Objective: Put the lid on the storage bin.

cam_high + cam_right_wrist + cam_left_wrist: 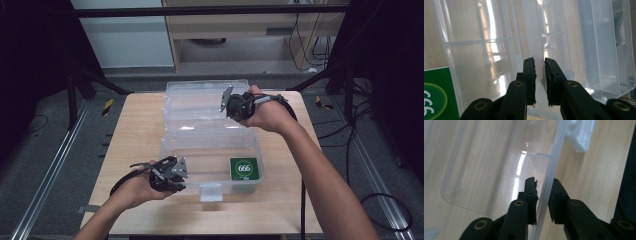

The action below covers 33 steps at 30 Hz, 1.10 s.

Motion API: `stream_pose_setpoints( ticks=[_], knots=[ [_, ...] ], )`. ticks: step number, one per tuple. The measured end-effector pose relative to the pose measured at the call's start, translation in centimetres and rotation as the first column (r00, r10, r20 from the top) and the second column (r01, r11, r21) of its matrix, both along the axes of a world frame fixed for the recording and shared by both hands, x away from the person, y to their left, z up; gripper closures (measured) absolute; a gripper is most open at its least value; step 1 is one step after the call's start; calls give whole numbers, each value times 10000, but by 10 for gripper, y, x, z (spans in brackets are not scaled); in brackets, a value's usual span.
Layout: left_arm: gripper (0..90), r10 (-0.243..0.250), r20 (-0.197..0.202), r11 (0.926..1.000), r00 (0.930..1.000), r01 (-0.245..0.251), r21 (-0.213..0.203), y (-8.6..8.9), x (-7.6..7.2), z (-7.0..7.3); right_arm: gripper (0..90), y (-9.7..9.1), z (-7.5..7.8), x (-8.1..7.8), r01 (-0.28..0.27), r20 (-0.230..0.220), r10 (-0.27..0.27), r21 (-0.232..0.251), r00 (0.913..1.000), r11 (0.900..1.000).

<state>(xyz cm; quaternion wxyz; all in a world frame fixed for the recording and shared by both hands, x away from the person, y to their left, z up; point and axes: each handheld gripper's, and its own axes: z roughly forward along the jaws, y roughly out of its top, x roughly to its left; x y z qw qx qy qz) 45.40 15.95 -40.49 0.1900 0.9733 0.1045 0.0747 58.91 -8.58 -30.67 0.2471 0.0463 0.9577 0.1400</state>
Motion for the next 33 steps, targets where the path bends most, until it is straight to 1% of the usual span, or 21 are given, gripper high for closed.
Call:
stream_pose_setpoints(
  ticks=[7,10,14,17,21,24,28,33],
  knots=[
    [798,143,246,9999,9996,-142,-15,-1,-2,-1,830,4,1,-3,-201,55,203,-285,9998,9994],
    [796,228,260,9997,9994,-227,-42,-1,-3,-1,840,5,3,-6,-243,56,245,-350,9997,9991],
    [796,294,230,9995,9993,-293,-73,-1,-3,-1,852,5,4,-9,-266,73,267,-232,9996,9994],
    [796,261,296,9997,9992,-259,-46,-1,-3,-1,858,6,5,-13,-294,114,297,-216,9995,9993],
    [795,321,293,9994,9991,-319,-92,-1,-4,-2,864,5,7,-20,-442,174,443,-83,9989,9990],
    [793,348,307,9993,9989,-344,-133,-1,-4,-2,865,4,9,-28,-564,282,567,-104,9980,9984],
    [788,374,307,9992,9988,-370,-131,-1,-5,-2,865,3,10,-38,-595,340,595,-22,9976,9982],
    [781,360,386,9993,9986,-358,-58,-2,-5,-3,864,0,9,-44,-602,449,595,139,9972,9981]
  ],
)
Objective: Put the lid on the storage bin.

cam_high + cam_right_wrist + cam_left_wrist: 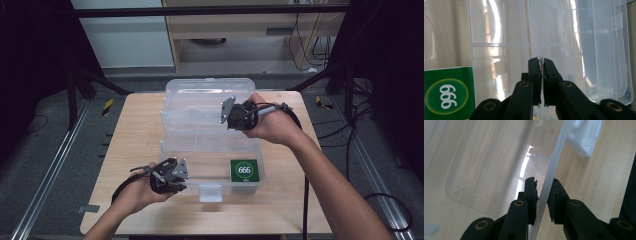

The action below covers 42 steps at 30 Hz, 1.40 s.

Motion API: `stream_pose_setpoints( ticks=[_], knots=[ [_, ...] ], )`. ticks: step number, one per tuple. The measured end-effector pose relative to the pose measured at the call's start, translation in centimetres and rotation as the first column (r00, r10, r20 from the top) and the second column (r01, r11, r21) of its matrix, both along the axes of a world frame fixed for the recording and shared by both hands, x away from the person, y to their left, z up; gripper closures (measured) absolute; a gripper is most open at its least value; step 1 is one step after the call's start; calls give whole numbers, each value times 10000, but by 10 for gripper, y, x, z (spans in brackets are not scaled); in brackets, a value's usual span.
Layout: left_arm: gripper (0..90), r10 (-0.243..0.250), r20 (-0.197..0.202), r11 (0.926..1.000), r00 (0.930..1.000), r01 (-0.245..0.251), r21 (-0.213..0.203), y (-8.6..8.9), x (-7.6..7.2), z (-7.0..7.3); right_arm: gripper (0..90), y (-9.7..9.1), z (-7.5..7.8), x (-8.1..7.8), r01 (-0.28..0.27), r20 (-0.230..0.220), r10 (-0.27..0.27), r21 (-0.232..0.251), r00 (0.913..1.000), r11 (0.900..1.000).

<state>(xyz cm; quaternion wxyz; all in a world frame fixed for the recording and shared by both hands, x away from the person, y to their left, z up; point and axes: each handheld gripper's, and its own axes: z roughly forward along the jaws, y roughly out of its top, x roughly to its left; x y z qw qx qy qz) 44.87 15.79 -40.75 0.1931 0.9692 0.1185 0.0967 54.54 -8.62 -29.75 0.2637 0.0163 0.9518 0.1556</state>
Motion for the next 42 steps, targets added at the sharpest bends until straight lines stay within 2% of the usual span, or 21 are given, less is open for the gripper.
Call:
stream_pose_setpoints(
  ticks=[2,12,20,32,42],
  knots=[
    [780,38,68,10000,10000,-38,23,-1,-1,0,862,-1,-1,0,-74,119,73,77,9999,9999],
    [775,251,177,9996,9995,-249,-133,-4,1,-2,860,-1,-2,13,82,-12,-82,208,10000,9998],
    [774,225,192,9996,9996,-223,-144,-5,1,-3,865,-1,0,0,-95,228,91,178,9997,9998],
    [770,289,257,9995,9993,-285,-160,-6,0,-4,864,-6,-1,-17,-189,402,167,568,9991,9982],
    [768,290,359,9996,9989,-287,-70,-7,-1,-4,861,-7,-3,-30,-328,581,294,580,9979,9978]
  ],
)
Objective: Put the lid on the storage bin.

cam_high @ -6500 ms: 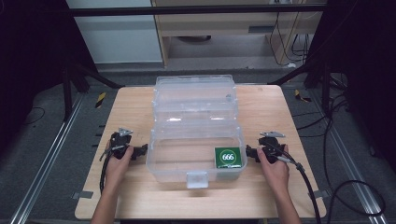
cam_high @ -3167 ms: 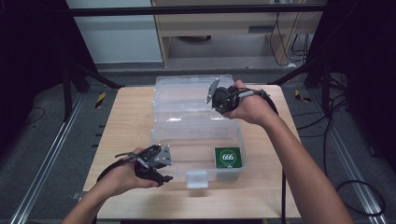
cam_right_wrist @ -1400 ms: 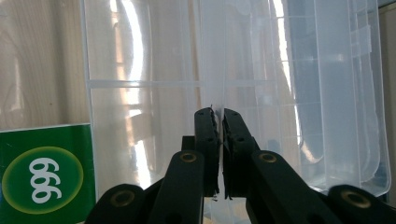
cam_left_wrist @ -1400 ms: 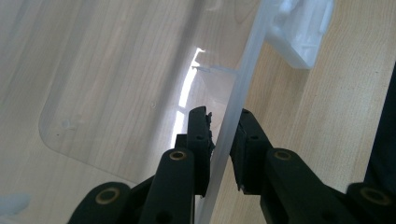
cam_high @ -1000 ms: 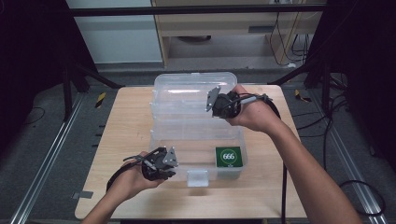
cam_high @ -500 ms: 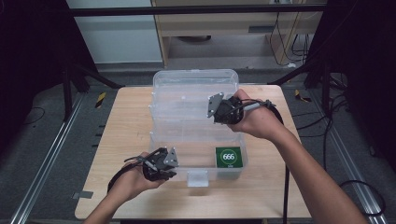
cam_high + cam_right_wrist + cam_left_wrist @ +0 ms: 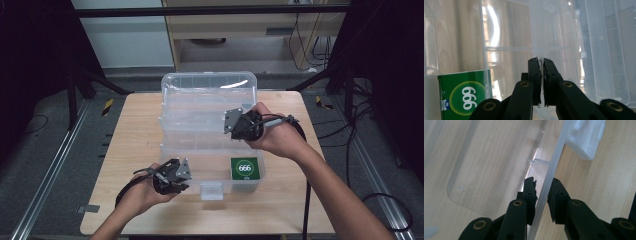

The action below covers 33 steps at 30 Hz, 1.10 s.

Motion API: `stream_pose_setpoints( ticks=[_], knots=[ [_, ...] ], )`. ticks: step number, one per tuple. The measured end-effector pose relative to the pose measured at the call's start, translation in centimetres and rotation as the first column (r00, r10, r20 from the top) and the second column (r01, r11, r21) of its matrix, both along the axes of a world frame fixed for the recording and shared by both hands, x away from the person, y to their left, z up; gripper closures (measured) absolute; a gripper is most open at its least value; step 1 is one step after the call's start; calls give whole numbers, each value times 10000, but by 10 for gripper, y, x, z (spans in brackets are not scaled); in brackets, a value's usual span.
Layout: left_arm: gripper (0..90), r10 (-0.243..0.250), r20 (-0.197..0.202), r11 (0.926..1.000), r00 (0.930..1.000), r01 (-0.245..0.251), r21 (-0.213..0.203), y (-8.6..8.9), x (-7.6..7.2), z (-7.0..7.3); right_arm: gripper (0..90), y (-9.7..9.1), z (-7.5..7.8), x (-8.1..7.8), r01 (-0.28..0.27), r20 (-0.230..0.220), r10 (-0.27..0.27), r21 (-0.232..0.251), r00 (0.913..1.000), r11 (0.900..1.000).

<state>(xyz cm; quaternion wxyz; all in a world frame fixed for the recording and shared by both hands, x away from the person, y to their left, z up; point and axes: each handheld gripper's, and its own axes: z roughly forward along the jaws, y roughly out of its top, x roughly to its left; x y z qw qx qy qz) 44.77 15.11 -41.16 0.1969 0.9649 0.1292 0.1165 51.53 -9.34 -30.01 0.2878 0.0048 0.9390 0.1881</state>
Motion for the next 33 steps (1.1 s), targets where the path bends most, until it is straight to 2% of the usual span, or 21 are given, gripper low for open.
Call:
stream_pose_setpoints(
  ticks=[16,33],
  knots=[
    [762,-25,82,10000,10000,24,73,0,-1,0,851,-4,-5,-17,-68,238,64,188,9997,9998],
    [757,16,145,10000,9999,-16,36,0,-3,-1,843,-9,-11,-30,-96,274,80,580,9996,9983]
  ],
)
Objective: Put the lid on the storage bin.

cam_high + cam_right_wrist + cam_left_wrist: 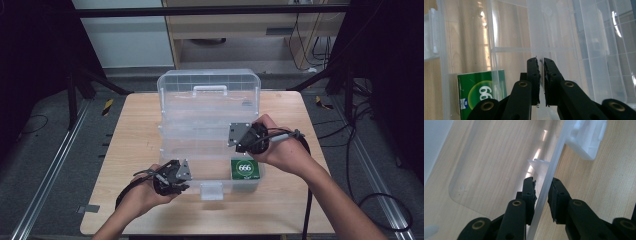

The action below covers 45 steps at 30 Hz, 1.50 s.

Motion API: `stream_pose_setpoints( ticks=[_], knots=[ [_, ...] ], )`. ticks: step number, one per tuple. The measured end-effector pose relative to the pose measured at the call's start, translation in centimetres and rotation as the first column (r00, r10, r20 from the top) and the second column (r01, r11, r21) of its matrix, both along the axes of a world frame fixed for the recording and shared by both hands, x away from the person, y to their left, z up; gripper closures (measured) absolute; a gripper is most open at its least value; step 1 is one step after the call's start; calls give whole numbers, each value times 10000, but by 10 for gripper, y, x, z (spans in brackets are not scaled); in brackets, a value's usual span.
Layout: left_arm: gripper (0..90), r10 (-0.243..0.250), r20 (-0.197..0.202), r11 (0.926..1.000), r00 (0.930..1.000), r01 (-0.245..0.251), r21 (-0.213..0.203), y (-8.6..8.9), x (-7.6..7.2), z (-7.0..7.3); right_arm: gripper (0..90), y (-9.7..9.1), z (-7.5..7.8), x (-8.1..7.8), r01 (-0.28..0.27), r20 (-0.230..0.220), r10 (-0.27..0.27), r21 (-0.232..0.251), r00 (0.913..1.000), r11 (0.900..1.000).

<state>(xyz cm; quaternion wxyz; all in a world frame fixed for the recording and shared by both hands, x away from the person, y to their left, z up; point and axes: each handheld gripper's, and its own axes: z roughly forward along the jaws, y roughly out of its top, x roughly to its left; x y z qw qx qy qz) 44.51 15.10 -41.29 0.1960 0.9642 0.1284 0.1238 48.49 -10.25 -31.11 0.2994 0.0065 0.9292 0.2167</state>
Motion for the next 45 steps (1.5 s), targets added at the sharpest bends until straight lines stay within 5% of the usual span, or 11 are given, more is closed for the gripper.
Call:
stream_pose_setpoints(
  ticks=[45],
  knots=[
    [725,305,464,9995,9985,-309,69,-3,-7,-3,825,-16,-19,-25,128,71,-140,1475,9999,9890]
  ],
)
